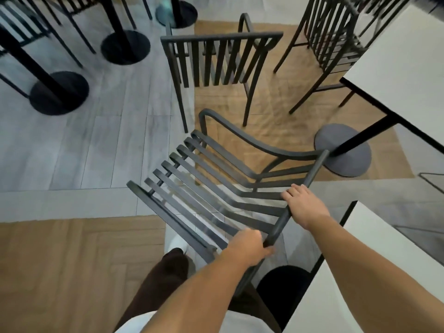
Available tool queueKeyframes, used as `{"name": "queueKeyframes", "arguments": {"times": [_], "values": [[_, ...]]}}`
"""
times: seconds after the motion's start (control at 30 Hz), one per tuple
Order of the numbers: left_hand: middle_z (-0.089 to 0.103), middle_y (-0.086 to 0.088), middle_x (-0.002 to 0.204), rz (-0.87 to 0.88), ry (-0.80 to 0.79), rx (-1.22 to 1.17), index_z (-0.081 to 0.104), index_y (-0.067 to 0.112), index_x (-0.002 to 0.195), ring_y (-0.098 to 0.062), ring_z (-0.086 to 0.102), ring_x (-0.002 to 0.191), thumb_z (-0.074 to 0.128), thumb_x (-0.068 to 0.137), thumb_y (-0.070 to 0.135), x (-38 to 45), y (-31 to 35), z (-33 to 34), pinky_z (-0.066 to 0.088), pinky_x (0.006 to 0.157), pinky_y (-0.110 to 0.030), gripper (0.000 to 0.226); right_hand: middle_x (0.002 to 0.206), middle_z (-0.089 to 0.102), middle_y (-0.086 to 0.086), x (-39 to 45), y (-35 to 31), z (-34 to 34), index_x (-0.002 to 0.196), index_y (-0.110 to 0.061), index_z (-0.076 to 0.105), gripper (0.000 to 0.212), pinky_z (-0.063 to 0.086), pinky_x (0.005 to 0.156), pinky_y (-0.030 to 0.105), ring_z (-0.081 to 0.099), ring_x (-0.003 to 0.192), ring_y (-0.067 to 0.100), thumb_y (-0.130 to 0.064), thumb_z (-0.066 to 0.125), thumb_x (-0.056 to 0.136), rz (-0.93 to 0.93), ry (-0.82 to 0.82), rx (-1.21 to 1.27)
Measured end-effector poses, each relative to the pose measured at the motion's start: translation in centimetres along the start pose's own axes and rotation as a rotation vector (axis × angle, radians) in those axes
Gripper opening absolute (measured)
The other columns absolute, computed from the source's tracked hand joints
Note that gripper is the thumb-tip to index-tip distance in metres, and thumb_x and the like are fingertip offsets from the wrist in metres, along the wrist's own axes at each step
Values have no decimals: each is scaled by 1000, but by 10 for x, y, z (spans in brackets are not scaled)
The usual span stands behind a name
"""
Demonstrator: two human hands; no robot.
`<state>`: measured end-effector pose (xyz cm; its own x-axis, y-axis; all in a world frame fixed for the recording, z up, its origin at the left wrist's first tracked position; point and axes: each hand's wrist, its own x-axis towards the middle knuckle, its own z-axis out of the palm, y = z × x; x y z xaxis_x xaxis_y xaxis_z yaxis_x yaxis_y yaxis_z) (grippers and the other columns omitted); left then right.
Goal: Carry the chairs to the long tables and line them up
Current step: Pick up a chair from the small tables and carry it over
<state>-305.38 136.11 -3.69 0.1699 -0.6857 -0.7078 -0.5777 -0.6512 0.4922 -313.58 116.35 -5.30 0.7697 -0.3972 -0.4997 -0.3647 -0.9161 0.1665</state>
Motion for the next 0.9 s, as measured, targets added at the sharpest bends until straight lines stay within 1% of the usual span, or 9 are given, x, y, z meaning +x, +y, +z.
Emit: {"name": "queueKeyframes", "arguments": {"times": [0.03, 0.1, 0.2, 0.33, 0.4, 0.5, 0.67, 0.77, 0.9], "values": [[58, -13, 90, -27, -1, -25, 63, 10, 96, -34, 63, 94, 58, 99, 53, 0, 3, 5, 46, 72, -38, 43, 157, 40, 9, 1, -1, 0, 152, -17, 39, 50, 10, 127, 41, 22, 153, 30, -11, 47, 103, -3, 6, -25], [58, -12, 93, -66, 6, -63, 66, 8, 109, -34, 65, 99, 61, 99, 44, 0, 7, 12, 49, 76, -39, 38, 158, 40, 9, 3, -4, 1, 153, -16, 36, 50, 8, 127, 41, 23, 153, 29, -13, 46, 104, -6, 4, -69], [63, -17, 106, -85, 16, -94, 65, 5, 117, -37, 65, 105, 61, 99, 31, -2, 10, 13, 52, 81, -43, 32, 158, 39, 9, 7, -7, -1, 155, -15, 34, 51, 7, 128, 41, 24, 153, 28, -16, 47, 105, 12, -1, -96], [62, -19, 113, -103, 45, -66, 64, 3, 123, -39, 63, 108, 55, 102, 27, -4, 11, 16, 52, 84, -44, 33, 148, 50, 6, 12, -9, -1, 147, -15, 45, 46, 11, 126, 39, 36, 145, 26, -22, 52, 103, -1, 13, -144], [60, -17, 111, -140, 53, -96, 63, 4, 127, -38, 62, 109, 54, 103, 25, -3, 9, 15, 53, 86, -45, 33, 144, 53, 5, 17, -12, -4, 144, -16, 49, 42, 14, 125, 39, 40, 141, 25, -23, 53, 102, -6, 11, -170], [59, -16, 117, -224, 65, -159, 60, 8, 133, -36, 62, 111, 52, 104, 25, 2, -1, 9, 54, 91, -47, 35, 139, 56, 5, 31, -21, -13, 140, -15, 53, 38, 17, 125, 40, 44, 137, 26, -22, 51, 103, -26, 6, -210], [60, -12, 108, -292, 169, -206, 61, 8, 131, -32, 65, 104, 50, 103, 18, -2, -40, -17, 56, 88, -44, 31, 133, 59, 7, 65, -56, -36, 133, -15, 58, 32, 18, 125, 42, 48, 132, 27, -19, 50, 103, -51, 32, -211], [59, -12, 102, -301, 243, -127, 64, 6, 122, -31, 60, 93, 47, 102, 13, -15, -70, -35, 53, 83, -42, 28, 134, 57, 9, 82, -85, -49, 134, -14, 57, 33, 14, 126, 45, 46, 133, 31, -14, 46, 102, -60, 42, -172], [61, -9, 97, -346, 313, -57, 64, 10, 118, -29, 60, 88, 48, 99, 14, -27, -107, -49, 51, 79, -40, 25, 135, 55, 12, 98, -120, -58, 134, -16, 56, 35, 10, 126, 49, 44, 133, 34, -15, 42, 103, -82, 73, -120]]}}
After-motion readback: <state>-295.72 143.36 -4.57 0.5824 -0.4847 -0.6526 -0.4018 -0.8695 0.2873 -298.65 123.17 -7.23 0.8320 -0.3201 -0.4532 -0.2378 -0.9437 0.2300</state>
